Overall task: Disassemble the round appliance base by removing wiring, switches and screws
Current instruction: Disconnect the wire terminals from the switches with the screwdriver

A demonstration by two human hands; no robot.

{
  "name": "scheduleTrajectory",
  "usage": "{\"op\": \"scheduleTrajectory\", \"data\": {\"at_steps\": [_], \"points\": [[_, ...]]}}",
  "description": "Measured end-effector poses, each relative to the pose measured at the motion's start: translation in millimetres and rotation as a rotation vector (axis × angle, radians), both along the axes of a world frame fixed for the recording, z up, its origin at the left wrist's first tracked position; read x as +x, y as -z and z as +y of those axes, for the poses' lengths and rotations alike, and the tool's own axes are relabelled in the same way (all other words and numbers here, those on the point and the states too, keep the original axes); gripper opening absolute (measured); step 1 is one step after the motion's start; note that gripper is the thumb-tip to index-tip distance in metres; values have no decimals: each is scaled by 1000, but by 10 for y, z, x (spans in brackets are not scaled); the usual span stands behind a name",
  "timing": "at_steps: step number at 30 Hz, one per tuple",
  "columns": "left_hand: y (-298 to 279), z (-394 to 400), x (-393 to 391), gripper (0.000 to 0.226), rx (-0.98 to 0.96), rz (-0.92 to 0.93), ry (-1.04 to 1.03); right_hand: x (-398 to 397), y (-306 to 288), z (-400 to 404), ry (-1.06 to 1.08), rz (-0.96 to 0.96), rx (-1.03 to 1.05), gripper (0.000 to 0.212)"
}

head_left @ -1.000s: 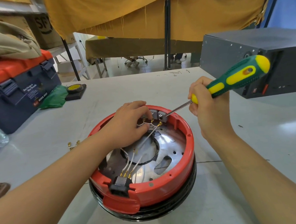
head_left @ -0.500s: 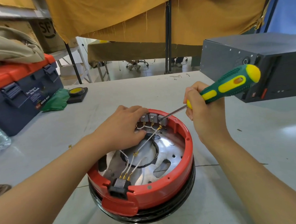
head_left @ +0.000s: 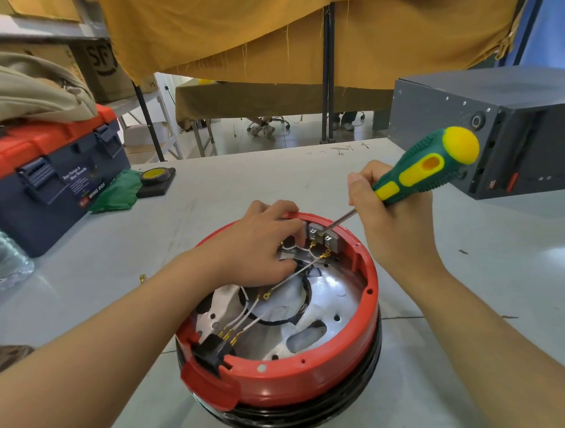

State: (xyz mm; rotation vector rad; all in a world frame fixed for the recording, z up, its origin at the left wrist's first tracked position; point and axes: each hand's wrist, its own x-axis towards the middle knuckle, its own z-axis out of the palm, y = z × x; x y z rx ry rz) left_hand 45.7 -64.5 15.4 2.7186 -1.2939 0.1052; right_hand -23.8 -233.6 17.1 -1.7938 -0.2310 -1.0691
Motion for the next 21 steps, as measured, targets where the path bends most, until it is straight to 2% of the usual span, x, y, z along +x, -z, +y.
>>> {"op": "scheduleTrajectory", "data": {"at_steps": [8, 17, 21], "points": [[91, -7, -41, 30, -43, -36, -16, 9, -5, -26, -26, -6, -18, 31], [128, 34, -17, 33, -88, 11, -7, 13, 27, -4, -51, -19, -57, 26], [137, 43, -3, 33, -88, 12, -1, 19, 24, -5, -66, -17, -49, 31]]}}
